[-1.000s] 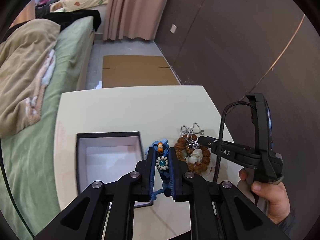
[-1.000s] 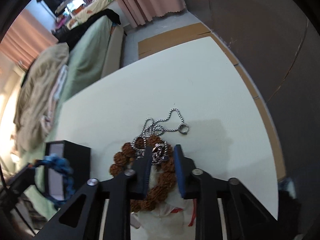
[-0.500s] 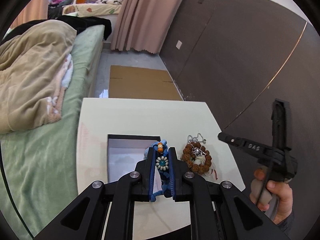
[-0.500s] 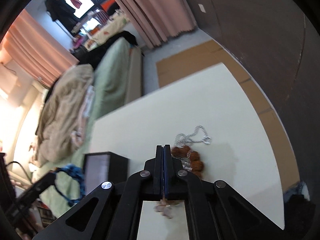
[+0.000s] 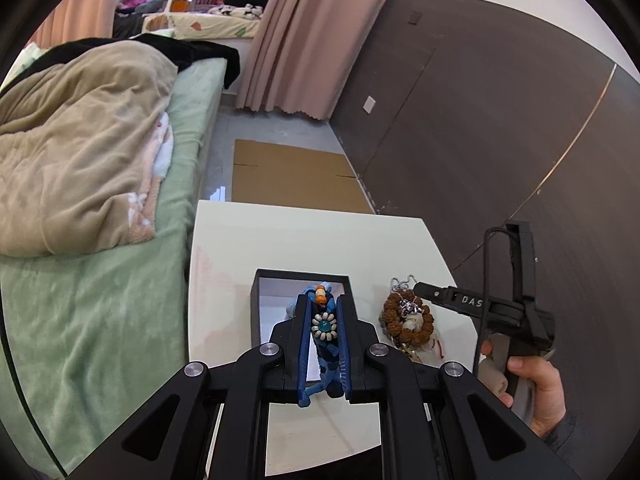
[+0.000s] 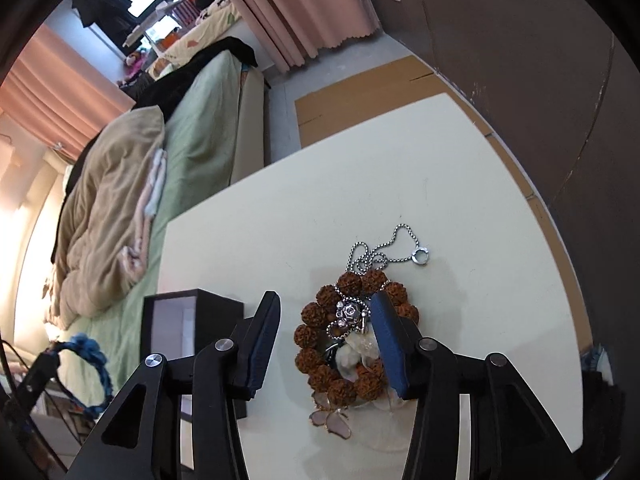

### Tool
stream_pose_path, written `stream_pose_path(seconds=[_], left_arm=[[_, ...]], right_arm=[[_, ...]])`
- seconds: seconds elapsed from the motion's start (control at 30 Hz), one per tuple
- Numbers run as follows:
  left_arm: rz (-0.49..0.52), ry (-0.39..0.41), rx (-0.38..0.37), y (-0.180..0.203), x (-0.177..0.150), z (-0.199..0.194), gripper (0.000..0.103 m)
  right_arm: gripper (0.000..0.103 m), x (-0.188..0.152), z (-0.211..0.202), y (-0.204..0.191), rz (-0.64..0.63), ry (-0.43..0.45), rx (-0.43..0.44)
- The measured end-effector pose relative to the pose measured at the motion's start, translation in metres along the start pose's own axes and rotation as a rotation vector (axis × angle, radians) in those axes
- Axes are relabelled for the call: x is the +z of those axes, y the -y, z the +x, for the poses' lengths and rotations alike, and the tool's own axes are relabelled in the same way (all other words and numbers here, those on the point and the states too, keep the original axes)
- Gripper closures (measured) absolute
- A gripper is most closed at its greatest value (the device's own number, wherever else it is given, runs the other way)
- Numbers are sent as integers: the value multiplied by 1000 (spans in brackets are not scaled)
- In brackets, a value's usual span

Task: Organize jewelry
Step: 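Carry the blue bracelet over the box with the left tool while the right tool grips the chain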

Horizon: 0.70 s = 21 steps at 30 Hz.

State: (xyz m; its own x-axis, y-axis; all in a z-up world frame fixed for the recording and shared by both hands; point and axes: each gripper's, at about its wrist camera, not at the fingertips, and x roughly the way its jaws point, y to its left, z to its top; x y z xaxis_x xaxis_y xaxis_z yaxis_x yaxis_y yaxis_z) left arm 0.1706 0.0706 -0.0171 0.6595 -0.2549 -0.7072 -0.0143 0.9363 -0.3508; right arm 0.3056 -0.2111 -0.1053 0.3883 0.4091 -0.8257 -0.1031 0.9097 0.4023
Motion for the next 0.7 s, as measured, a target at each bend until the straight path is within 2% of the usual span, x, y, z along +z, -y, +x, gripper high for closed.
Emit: stream_pose_path(seconds=[0.1,0.2,0.37,0.5,0.6,0.63,0.7], left_arm=[[-7,-5,2,-4,0,3,90],[-9,-7,6,-6,1,4,90],[-21,-11,5,-10,3,9,90],[-26,-15,-6,-11,3,12,90],[-24,-14,-10,-11,2,11,90],[-24,-13,-9,-10,2,11,90],[-24,-12,-8,-11,3,10,90]], right_arm=[[55,0,13,-2,-26,-11,-41],[56,-2,28,3,-29,-59,-73],[68,-6,32,9,-38,-74,-102],[71,-8,30,18,-10,-70,-73],[74,-7,20,28,53,-55,-14],[101,-7,17,30,66,-45,9],[101,-6,7,32,93,-30,74]])
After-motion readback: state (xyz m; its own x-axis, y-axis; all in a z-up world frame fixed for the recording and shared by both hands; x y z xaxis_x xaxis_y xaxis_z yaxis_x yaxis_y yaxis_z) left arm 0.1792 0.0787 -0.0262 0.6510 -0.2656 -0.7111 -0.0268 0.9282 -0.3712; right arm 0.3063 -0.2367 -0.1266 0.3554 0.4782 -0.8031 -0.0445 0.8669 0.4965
